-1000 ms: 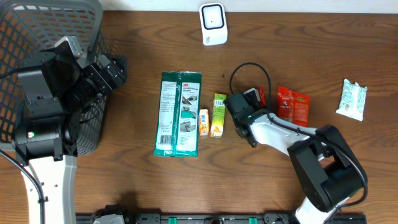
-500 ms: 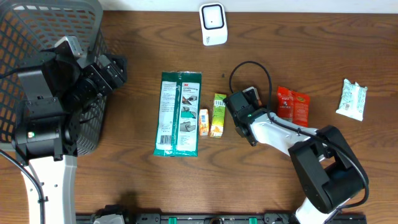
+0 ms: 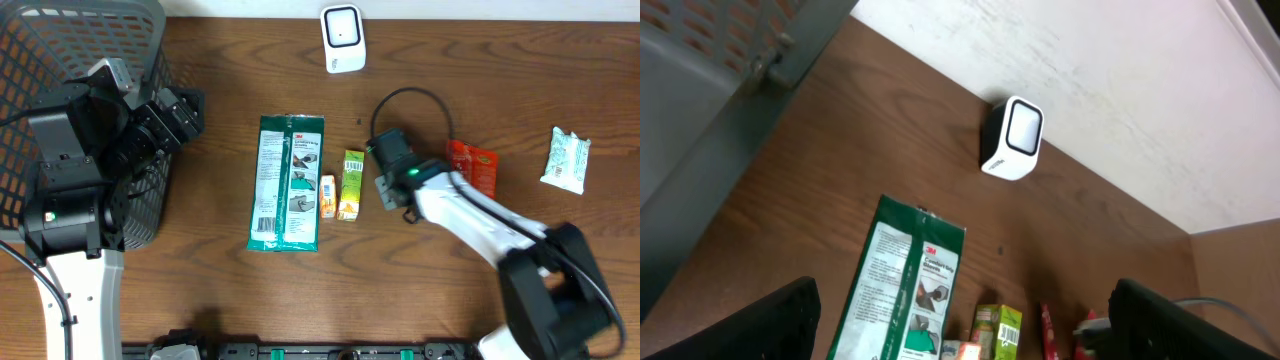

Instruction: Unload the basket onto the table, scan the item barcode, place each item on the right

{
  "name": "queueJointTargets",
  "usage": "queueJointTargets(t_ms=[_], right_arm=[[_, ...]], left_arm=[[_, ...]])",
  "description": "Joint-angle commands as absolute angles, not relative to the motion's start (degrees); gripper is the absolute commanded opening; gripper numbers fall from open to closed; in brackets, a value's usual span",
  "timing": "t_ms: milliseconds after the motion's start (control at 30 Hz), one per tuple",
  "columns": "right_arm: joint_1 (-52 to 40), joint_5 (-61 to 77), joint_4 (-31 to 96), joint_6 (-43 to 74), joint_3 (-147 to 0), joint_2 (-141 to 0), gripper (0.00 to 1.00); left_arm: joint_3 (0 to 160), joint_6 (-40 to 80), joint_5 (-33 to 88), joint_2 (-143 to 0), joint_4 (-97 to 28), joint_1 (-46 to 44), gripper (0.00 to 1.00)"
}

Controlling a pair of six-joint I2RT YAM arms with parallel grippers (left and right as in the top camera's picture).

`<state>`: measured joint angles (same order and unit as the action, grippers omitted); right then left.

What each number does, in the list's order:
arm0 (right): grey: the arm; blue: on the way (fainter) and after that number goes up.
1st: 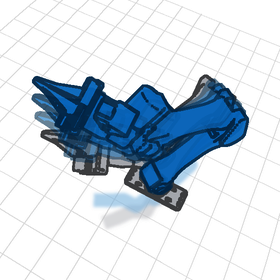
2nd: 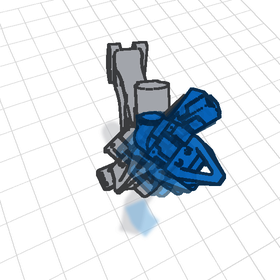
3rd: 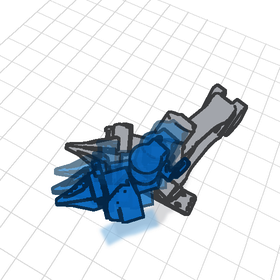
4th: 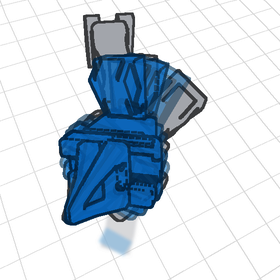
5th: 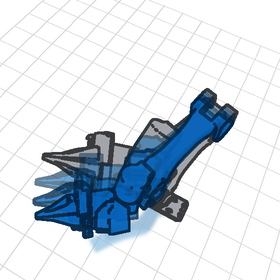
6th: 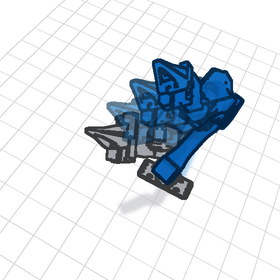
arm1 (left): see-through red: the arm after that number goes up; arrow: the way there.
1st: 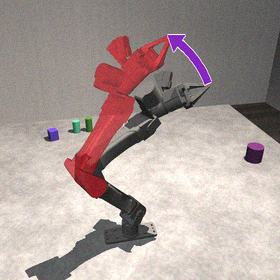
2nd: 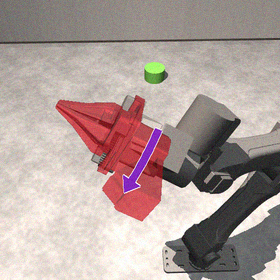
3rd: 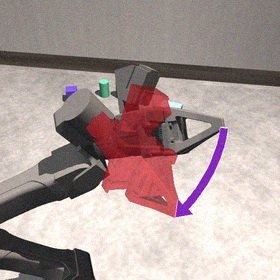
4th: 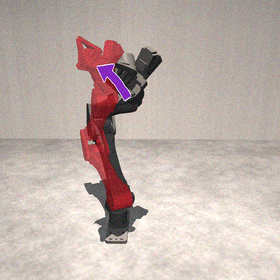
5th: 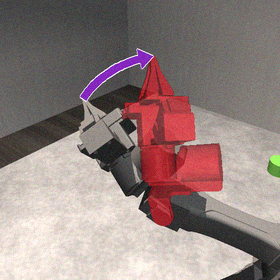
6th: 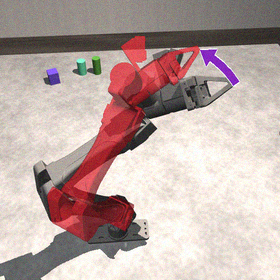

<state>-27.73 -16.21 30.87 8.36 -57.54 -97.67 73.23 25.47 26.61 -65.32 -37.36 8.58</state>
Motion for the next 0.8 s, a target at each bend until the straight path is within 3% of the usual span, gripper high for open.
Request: queueJointTargets(t_ms=[0, 200, 767], right_arm=[[-22.13, -5.04, 32.99, 8.38, -58.81, -92.71, 0.38], [-12.21, 9.21, 36.49, 1.37, -58.37, -93.91, 0.39], [-10.59, 5.69, 34.87, 1.15, -58.26, -105.12, 0.35]], left_arm=[[73.95, 25.12, 26.11, -65.28, -37.23, 8.82, 0.93], [73.95, 25.12, 26.11, -65.28, -37.23, 8.82, 0.93], [73.95, 25.12, 26.11, -65.28, -37.23, 8.82, 0.93]])
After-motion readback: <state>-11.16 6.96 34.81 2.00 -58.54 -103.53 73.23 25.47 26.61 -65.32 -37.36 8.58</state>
